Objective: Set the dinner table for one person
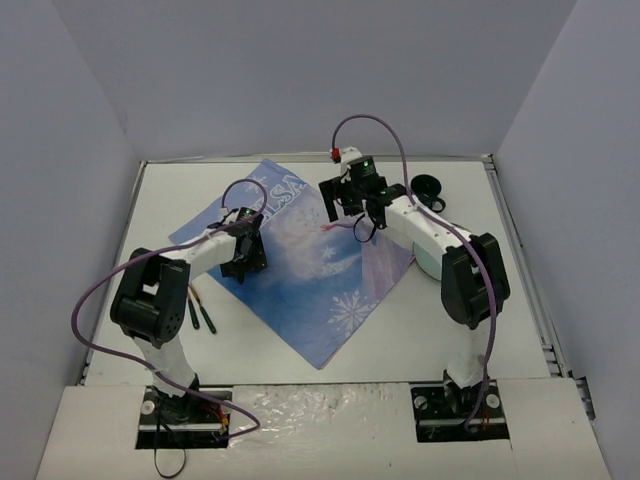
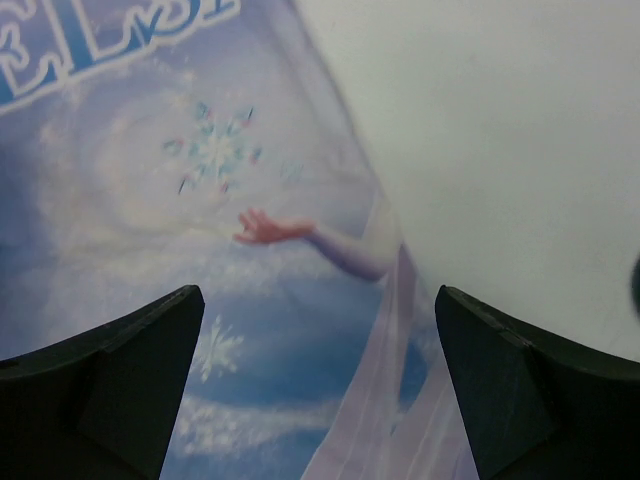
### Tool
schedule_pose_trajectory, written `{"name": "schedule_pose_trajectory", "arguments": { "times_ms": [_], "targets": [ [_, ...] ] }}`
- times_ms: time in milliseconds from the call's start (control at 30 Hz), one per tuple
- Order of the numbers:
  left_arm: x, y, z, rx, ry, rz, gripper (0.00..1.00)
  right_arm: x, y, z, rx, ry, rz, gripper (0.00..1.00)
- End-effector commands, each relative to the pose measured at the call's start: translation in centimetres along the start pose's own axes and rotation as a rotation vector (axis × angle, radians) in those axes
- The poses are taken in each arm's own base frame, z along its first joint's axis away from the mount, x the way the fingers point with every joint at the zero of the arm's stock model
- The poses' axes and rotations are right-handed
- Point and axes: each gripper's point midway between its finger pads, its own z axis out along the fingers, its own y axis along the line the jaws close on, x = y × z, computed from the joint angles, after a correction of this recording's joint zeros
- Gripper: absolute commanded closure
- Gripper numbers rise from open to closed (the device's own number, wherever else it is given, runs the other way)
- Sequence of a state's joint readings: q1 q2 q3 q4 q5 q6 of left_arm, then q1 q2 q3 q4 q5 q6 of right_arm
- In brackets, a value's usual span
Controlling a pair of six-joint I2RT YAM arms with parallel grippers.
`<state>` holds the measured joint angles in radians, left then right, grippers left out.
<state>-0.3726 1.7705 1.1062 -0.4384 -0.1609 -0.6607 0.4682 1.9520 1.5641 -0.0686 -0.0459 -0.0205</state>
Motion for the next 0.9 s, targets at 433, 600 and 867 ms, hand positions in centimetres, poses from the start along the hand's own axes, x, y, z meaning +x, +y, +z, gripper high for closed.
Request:
{"name": "schedule_pose_trajectory", "arguments": {
  "times_ms": [433, 600, 867],
  "targets": [
    [2.5, 5.5, 0.9, -0.179, 0.156, 0.064, 0.4, 12.3, 4.2, -6.0, -0.106, 0.061, 0.475, 0.06],
    [1.9, 5.9, 0.9, -0.188, 0.158, 0.065, 0.4, 14.8, 4.5, -6.3, -0.099, 0.08, 0.566, 0.06],
    [2.1, 7.5, 1.0, -0.22, 0.193, 0.044, 0.4, 19.9, 6.8, -7.3, -0.127, 0.162, 0.707, 0.06]
  ]
}}
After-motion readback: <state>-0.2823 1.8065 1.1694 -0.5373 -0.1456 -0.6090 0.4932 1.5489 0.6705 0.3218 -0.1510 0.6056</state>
